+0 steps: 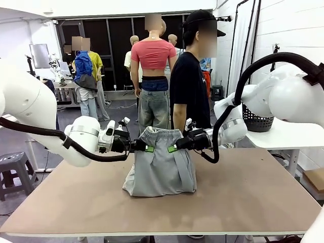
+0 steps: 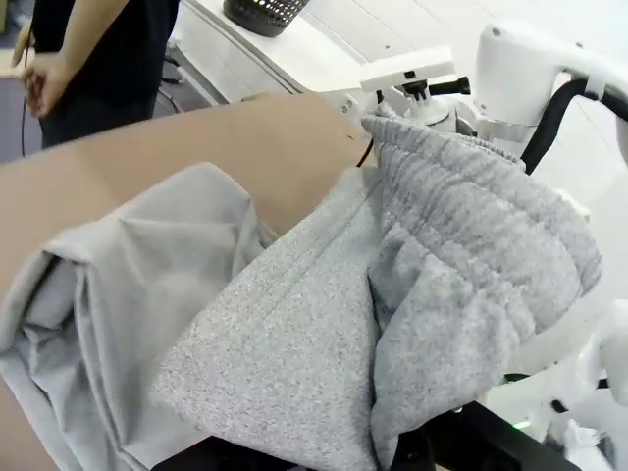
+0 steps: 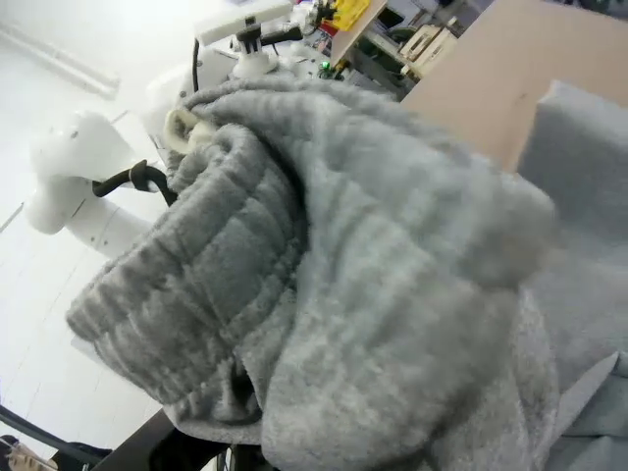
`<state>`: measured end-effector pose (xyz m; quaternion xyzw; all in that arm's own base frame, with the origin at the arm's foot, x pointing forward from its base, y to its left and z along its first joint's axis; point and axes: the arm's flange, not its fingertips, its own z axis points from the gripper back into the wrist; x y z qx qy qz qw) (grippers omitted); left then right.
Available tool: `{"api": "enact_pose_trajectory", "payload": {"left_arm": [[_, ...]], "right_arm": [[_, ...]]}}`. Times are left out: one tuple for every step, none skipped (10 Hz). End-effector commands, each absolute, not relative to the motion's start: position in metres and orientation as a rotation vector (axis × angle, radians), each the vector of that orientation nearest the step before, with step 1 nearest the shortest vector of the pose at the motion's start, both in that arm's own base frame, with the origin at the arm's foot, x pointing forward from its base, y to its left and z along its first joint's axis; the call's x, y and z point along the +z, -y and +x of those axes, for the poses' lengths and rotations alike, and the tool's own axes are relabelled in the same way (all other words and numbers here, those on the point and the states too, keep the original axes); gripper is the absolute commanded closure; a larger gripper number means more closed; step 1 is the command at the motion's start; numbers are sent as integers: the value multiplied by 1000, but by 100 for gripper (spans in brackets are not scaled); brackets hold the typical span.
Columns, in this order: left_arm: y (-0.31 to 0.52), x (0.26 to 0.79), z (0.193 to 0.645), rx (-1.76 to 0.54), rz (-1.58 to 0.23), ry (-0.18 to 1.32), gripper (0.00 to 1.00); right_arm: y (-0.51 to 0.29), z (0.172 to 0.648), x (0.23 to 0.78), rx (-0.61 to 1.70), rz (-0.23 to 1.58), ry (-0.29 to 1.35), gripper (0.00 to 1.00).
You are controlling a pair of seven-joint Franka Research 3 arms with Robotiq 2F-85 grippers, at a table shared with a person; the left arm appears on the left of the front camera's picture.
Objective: Fold the training pants.
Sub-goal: Fold the Training pants in half.
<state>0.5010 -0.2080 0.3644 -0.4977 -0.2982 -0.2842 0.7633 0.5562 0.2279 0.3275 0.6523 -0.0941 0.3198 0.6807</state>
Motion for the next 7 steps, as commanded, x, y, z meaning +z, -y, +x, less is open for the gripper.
{"api": "enact_pose_trajectory", "payload": {"left_arm": [[209,367,495,-574,-1108,609,100],[209,367,495,-574,-1108,609,100],[209,367,495,-574,-1108,609,100],[212,363,499,-611,-1091,633,100],[209,362,511,-643,-1087,684,100],[205,359,521,-664,-1071,724,100],[202,356,528,-681,-1051,747,100]], "right_arm": [[-222,552,334,730,1486,209,100],[-222,552,334,730,1486,209,100],[-222,552,334,730,1486,209,100],[-229,555,329,724,1470,210,100],[-231,569,326,707,1429,228,100],[-234,579,321,695,1398,251,100],[-237,586,316,697,1368,288,100]]}}
